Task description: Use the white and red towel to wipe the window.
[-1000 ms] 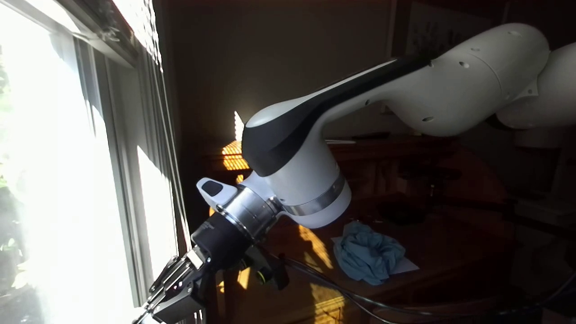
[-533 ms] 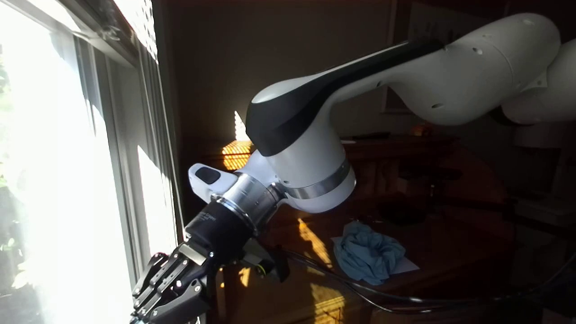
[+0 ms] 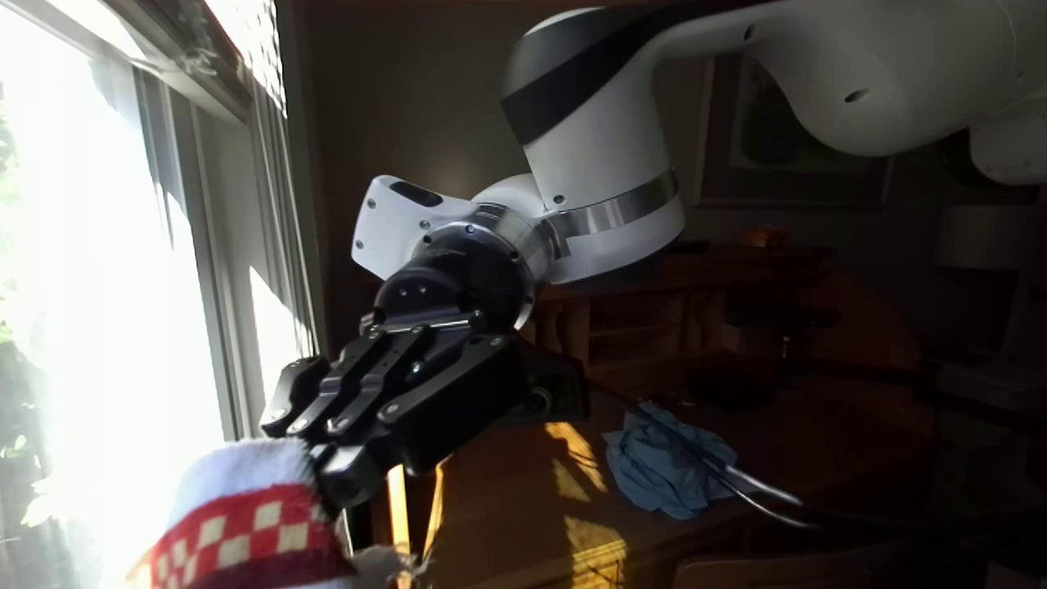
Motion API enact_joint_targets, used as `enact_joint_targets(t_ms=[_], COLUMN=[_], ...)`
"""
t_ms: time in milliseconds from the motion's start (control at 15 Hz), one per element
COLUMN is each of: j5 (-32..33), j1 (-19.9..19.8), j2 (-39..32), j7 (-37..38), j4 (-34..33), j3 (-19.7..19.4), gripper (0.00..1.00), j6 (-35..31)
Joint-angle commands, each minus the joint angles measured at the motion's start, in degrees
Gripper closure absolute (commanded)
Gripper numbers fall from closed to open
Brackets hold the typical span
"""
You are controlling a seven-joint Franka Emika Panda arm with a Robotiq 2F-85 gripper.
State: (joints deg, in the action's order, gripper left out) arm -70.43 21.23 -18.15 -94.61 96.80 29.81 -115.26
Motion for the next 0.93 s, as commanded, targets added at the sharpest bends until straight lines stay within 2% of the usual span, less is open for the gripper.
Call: enact_joint_targets(t_ms=[0, 400, 533, 867], j5=[-2.4, -0.98, -1.0, 1.07], j1=[0.0, -0.16, -0.26, -0.94], j2=[7.36, 16.18, 19.67, 28.74], j7=[5.36, 15.87, 17.87, 28.75], j4=[6.53, 13.48, 16.16, 24.79], j3=[-3.69, -7.42, -8.15, -9.23], gripper=[0.98, 0.98, 0.98, 0.98], j6=[1.58, 0.07, -1.83, -7.62])
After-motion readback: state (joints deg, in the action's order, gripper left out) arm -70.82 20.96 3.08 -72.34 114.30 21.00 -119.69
